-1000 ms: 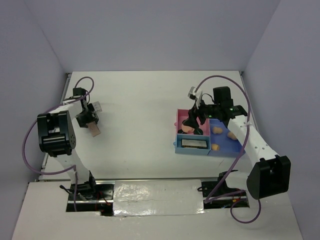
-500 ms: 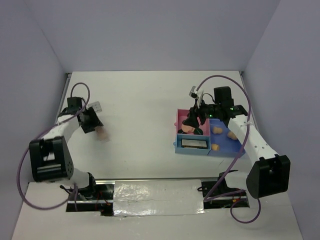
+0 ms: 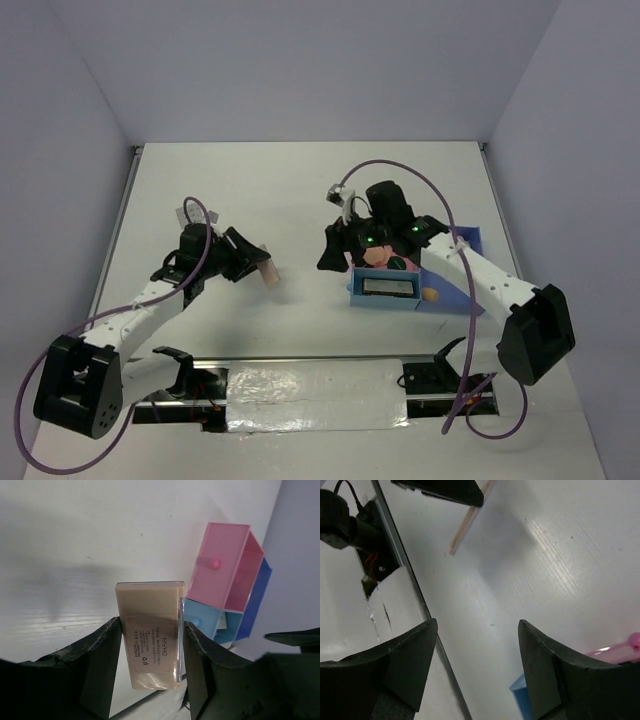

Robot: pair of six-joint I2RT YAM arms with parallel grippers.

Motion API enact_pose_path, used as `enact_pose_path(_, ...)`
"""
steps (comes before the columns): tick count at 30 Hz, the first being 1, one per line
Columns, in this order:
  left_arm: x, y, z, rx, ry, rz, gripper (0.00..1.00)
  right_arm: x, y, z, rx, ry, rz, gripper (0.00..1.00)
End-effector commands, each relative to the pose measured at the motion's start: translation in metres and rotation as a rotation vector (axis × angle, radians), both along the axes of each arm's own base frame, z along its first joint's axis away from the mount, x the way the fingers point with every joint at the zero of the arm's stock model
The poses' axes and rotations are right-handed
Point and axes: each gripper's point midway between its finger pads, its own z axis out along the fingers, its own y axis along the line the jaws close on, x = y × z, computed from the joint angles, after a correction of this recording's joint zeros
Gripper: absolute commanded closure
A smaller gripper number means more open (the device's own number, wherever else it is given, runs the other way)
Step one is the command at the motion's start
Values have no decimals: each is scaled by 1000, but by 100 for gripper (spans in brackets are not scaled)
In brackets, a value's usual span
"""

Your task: Organize the makeup

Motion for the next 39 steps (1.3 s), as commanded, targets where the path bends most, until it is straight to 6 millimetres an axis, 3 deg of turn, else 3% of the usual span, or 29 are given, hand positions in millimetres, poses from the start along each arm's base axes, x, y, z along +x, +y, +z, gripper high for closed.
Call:
enact_pose_path(1, 22, -26, 37, -138, -81, 89, 100, 16, 25, 6, -3, 71, -134, 27)
enact_pose_path(3, 24, -35, 41, -150, -94, 87, 100, 18, 33, 5, -20, 117, -174, 27)
enact_pose_path(7, 26, -58, 41, -140, -80, 65, 100, -1, 53, -3, -28, 177, -125, 27)
enact_pose_path(12, 25, -81, 39, -144, -78, 31, 100, -6, 62, -13, -34, 236, -117, 29)
enact_pose_path(24, 24, -99, 48, -179, -95, 14, 100, 7, 71, -36, -82, 304, -158, 40)
enact_pose_path(28, 23, -101, 50, -187, -98, 11, 100, 8, 72, -38, -84, 310, -146, 53)
enact_pose_path(29, 23, -102, 51, -191, -101, 7, 100, 7, 73, -38, -81, 309, -134, 63)
enact_pose_path(32, 23, -103, 53, -191, -107, 9, 100, 7, 73, -38, -84, 303, -128, 73)
enact_pose_path(34, 23, -103, 56, -187, -115, 15, 91, 10, 70, -37, -85, 284, -135, 77)
enact_pose_path(35, 23, -103, 57, -184, -116, 16, 74, 11, 69, -36, -82, 282, -135, 82)
enact_pose_path(37, 23, -101, 60, -174, -123, 21, 55, 14, 64, -32, -74, 264, -131, 90)
enact_pose_path(39, 24, -100, 64, -169, -133, 24, 45, 18, 58, -30, -82, 226, -139, 94)
